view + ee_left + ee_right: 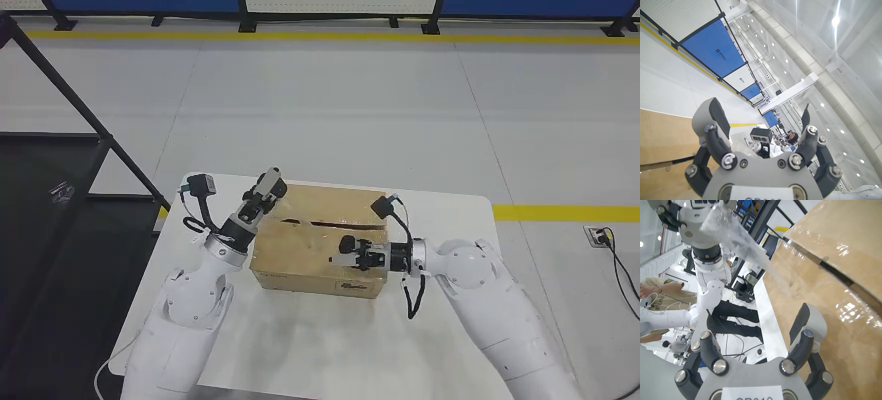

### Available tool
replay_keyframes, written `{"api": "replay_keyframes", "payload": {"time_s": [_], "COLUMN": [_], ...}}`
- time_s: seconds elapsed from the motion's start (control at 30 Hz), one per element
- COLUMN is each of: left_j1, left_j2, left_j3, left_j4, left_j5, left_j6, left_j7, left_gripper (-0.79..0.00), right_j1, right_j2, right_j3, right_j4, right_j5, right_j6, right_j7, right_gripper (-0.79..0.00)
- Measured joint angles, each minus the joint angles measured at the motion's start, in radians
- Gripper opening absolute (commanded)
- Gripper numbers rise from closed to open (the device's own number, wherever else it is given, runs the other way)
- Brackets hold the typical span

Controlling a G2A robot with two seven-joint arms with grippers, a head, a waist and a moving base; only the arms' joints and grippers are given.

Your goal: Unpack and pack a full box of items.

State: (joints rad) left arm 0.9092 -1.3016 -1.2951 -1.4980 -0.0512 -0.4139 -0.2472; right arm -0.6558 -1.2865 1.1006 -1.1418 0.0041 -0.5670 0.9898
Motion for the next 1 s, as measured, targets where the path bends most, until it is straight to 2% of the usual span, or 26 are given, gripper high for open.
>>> {"api": "replay_keyframes", "payload": {"time_s": [0.13, 0.27, 0.53, 0.63, 0.83, 1.0], "left_j1": [0.007, 0.01, 0.011, 0.012, 0.013, 0.016], "left_j2": [0.001, 0.0, -0.001, -0.002, -0.004, -0.004], "left_j3": [-0.012, -0.014, -0.014, -0.014, -0.012, -0.014], "left_j4": [-0.008, -0.012, -0.014, -0.015, -0.016, -0.013], "left_j5": [-0.027, -0.038, -0.037, -0.036, -0.038, -0.038], "left_j6": [0.005, 0.014, 0.021, 0.022, 0.023, 0.021], "left_j7": [-0.01, -0.015, -0.022, -0.022, -0.022, -0.022], "left_gripper": [0.0, 0.0, 0.0, 0.0, 0.0, 0.0], "right_j1": [-0.04, -0.071, -0.077, -0.115, -0.191, -0.19], "right_j2": [0.005, 0.008, 0.008, 0.011, 0.006, 0.006], "right_j3": [0.017, 0.028, 0.024, 0.017, 0.013, 0.014], "right_j4": [-0.048, -0.101, -0.108, -0.177, -0.289, -0.288], "right_j5": [-0.052, -0.169, -0.151, -0.225, -0.308, -0.306], "right_j6": [0.025, 0.117, 0.1, 0.111, 0.273, 0.265], "right_j7": [-0.112, -0.262, -0.239, -0.291, -0.483, -0.479], "right_gripper": [0.0, 0.0, 0.0, 0.0, 0.0, 0.0]}}
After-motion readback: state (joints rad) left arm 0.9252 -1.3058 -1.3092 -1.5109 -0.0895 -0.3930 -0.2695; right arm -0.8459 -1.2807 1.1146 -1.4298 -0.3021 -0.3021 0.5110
